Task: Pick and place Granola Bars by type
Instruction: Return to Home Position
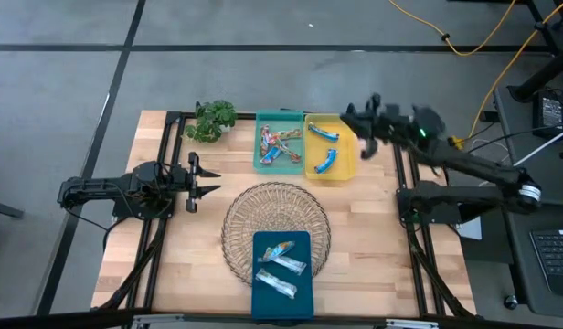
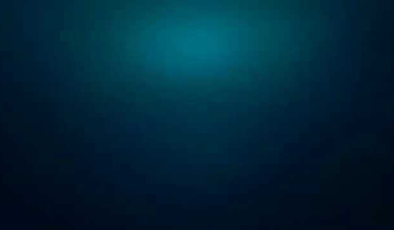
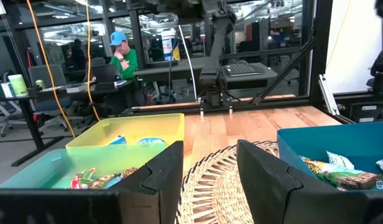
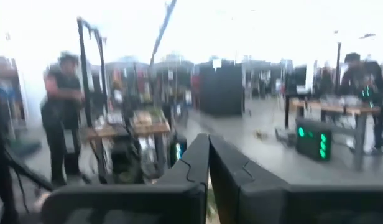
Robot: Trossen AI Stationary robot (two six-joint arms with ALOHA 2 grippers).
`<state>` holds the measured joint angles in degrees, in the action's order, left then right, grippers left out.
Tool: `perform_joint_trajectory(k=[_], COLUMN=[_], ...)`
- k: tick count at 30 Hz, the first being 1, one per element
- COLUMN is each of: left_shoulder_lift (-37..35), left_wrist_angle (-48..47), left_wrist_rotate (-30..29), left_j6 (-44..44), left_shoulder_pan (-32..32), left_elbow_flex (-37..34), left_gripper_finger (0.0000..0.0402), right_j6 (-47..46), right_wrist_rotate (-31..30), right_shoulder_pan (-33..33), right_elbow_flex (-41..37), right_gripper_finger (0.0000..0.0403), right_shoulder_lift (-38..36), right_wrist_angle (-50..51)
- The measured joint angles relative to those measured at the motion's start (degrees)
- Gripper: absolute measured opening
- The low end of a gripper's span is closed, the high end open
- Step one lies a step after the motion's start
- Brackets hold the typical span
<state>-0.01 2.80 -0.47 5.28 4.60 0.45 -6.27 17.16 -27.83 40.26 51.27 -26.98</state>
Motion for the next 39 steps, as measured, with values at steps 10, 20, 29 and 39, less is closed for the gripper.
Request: perform_joint_trajectory(k=[10, 20, 29, 39], left_shoulder_lift=[0.00, 0.00, 0.00, 0.00], left_wrist_angle=[-0.01, 0.01, 0.00, -0.01], left_wrist_rotate=[0.02, 0.02, 0.04, 0.04], left_j6=[0.00, 0.00, 0.00, 0.00], left_shoulder_pan=[0.00, 0.00, 0.02, 0.02], left_elbow_flex=[0.00, 0.00, 0.00, 0.00], left_gripper_finger=[0.0143, 0.0143, 0.0143, 0.0143], right_j6=[8.08, -2.89, 3.56, 3.85], right_wrist_rotate=[-18.65, -8.33, -6.43, -8.09], right_shoulder_pan=[25.91, 23.77, 32.49, 32.25], right_elbow_flex=[-10.03, -31.10, -38.22, -39.88], right_gripper_finger=[0.0016, 0.0016, 0.0016, 0.0016], right_shoulder_lift=[-11.65, -25.55, -35.49, -40.14], right_wrist_angle=[-0.72, -12.74, -12.31, 7.23])
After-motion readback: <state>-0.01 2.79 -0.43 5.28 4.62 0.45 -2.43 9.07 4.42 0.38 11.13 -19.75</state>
